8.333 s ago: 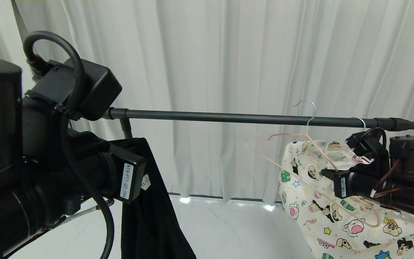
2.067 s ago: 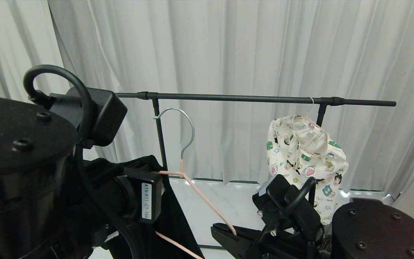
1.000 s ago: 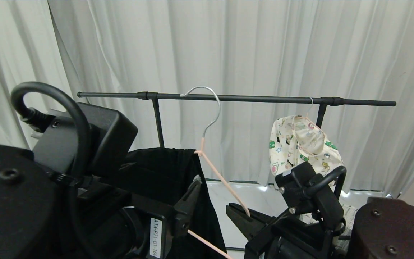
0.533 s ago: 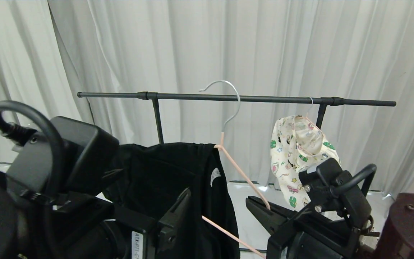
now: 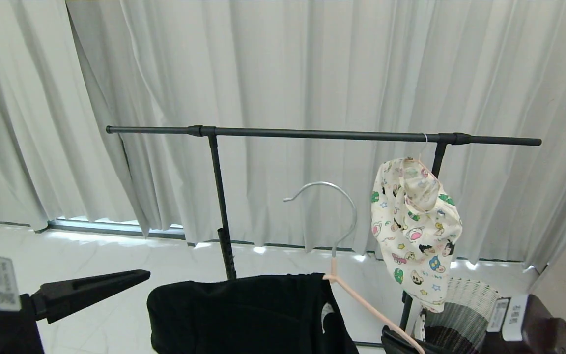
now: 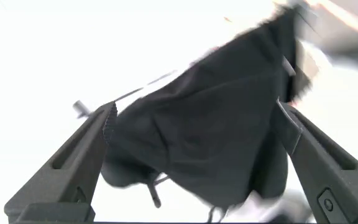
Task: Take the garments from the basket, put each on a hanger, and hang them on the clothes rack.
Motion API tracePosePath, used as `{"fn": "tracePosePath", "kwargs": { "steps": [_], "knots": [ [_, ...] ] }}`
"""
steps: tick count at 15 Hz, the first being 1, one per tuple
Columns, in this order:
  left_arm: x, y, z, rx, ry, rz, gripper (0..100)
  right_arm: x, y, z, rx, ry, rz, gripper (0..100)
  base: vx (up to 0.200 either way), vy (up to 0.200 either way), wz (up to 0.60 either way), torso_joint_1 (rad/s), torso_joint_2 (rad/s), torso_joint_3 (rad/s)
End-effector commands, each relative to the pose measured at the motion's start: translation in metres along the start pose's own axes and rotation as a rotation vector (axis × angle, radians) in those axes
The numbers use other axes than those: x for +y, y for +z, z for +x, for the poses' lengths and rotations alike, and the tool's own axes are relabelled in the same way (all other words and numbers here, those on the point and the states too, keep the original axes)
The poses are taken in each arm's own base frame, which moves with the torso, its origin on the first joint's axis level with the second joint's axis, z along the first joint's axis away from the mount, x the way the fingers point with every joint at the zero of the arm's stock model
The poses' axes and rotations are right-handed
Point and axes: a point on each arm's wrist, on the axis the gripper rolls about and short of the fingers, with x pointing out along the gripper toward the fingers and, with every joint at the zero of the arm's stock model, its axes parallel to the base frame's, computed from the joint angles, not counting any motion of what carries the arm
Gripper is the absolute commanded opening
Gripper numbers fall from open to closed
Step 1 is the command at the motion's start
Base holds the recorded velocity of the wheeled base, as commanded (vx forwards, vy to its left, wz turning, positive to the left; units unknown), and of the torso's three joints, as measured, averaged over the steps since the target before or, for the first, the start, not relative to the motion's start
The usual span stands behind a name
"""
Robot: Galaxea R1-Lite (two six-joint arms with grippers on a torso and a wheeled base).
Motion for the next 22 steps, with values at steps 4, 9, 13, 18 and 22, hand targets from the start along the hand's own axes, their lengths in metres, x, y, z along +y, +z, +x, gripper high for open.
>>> {"fn": "tracePosePath", "kwargs": {
  "steps": [4,9,13,18,22],
  "knots": [
    [-0.002,-0.016,-0.001,0.018,-0.16,0.021,100,0.009,-0.011,-0.024,0.006,0.116,-0.092,0,0.0,0.0,0.0,0.0,0.0,0.0],
    [-0.022,-0.013,0.026,0.079,-0.314,0.063,100,0.013,-0.012,-0.026,0.008,0.146,-0.134,0,0.0,0.0,0.0,0.0,0.0,0.0],
    [-0.031,-0.016,0.042,0.139,-0.386,0.075,100,0.018,-0.014,-0.03,0.011,0.18,-0.151,0,0.0,0.0,0.0,0.0,0.0,0.0],
    [-0.033,-0.018,0.045,0.155,-0.414,0.071,100,0.018,-0.015,-0.03,0.012,0.184,-0.169,0,0.0,0.0,0.0,0.0,0.0,0.0],
    [-0.033,-0.019,0.045,0.156,-0.416,0.073,0,0.017,-0.017,-0.031,0.019,0.183,-0.173,0,0.0,0.0,0.0,0.0,0.0,0.0]
  ]
}}
